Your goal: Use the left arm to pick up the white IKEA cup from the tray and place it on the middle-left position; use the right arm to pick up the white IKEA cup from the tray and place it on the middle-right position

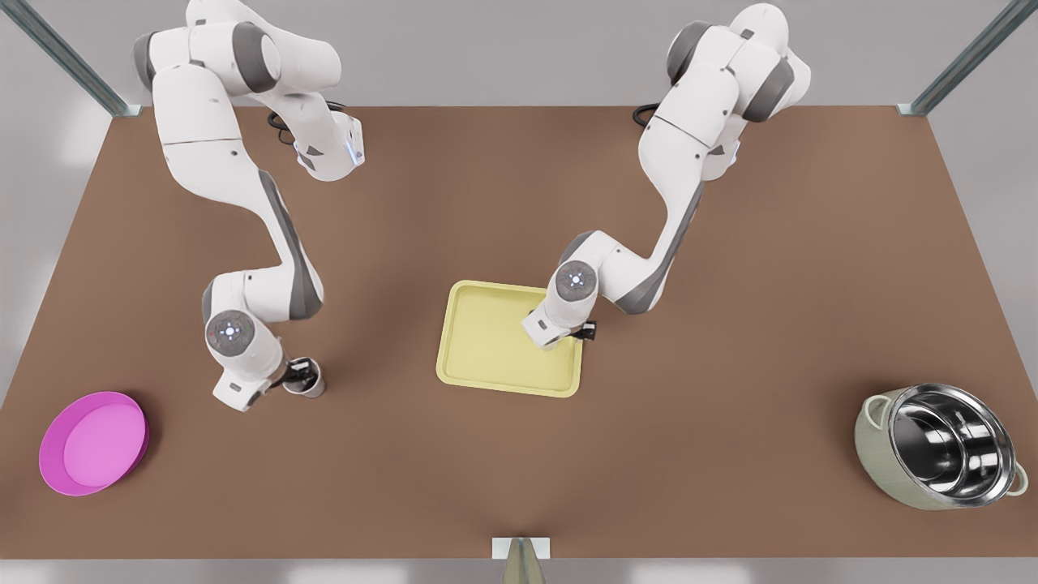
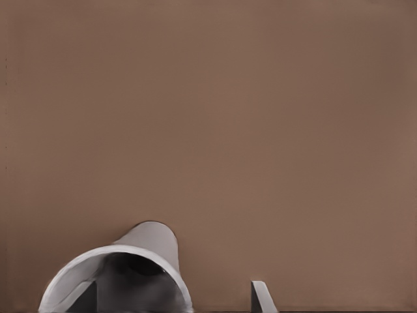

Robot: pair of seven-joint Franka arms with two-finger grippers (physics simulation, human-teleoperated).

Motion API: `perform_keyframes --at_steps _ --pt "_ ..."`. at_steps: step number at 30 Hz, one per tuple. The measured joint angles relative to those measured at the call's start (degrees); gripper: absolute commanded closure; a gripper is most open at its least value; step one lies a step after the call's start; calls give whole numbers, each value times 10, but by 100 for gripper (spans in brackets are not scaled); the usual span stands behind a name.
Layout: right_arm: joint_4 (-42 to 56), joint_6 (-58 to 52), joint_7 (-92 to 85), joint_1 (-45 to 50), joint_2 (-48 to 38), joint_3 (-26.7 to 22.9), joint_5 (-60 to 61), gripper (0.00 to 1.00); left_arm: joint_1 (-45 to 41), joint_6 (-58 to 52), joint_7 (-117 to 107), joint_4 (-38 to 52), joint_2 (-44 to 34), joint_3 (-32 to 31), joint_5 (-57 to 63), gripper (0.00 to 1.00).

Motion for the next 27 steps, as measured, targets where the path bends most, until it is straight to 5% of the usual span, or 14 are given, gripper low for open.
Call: perform_keyframes --at_steps 3,8,16,19,27 --pt "-2 -44 -9 0 -111 2 43 0 1 12 -20 -1 1 0 1 46" --pt "4 -152 0 -10 -252 0 67 0 1 22 -48 0 1 0 2 83" --pt "34 -240 10 -45 -264 3 73 0 23 -2 -86 12 -49 16 7 85" --pt "34 -254 13 -52 -254 3 73 0 43 -14 -86 17 -64 77 8 85" --pt "34 -270 18 -27 -236 3 72 0 183 63 -13 34 -5 120 8 85"
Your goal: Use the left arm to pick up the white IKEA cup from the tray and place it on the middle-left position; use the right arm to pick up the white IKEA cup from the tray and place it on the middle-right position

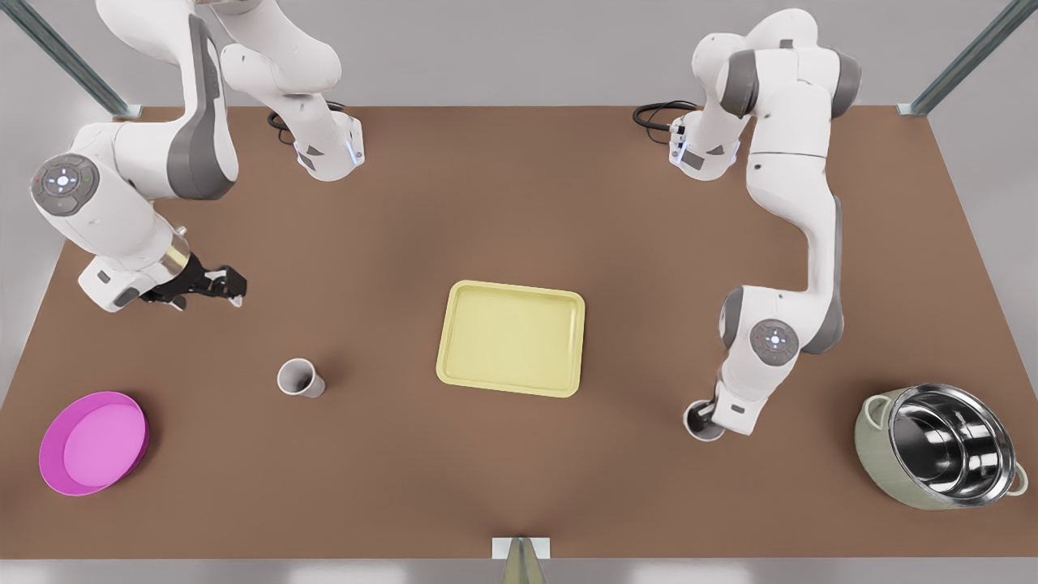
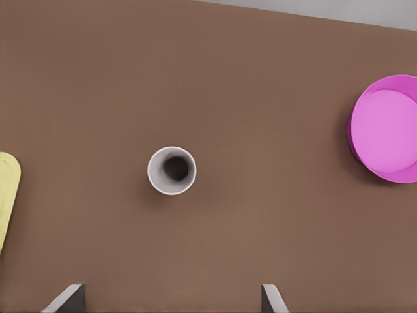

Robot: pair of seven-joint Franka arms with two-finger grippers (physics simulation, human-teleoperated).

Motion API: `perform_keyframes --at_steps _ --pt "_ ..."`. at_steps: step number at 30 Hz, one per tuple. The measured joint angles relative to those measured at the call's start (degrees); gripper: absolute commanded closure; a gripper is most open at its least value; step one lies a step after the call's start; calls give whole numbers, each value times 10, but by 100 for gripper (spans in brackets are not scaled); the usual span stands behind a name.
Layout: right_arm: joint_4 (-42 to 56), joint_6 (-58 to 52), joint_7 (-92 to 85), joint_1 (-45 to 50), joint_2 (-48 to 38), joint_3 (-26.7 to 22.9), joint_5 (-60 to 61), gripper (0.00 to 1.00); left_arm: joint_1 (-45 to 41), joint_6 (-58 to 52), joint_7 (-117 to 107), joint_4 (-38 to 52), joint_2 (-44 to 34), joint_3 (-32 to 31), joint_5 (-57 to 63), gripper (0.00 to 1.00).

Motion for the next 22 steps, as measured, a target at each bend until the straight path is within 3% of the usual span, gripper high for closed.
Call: perform_keyframes --at_steps 6,7,8,9,14,16,19,22 --pt "0 -4 3 1 3 -1 0 0 15 76 48 14 34 1 -2 85" --pt "0 -4 3 0 3 -1 0 0 16 83 54 15 36 0 -3 79" --pt "0 -4 4 -1 3 -1 0 0 18 89 63 16 38 -1 -6 16" --pt "0 -4 4 -2 3 -1 0 0 19 95 72 16 40 -3 -11 0" --pt "0 -5 6 -1 4 1 1 0 31 114 138 16 45 -5 -47 0" --pt "0 -5 6 1 4 1 1 0 29 89 160 17 2 -3 -28 0" --pt "0 -5 7 3 4 0 2 0 15 -58 180 58 -119 -12 -7 0" --pt "-1 -7 7 1 4 0 2 0 20 -217 200 112 -165 -11 -21 0"
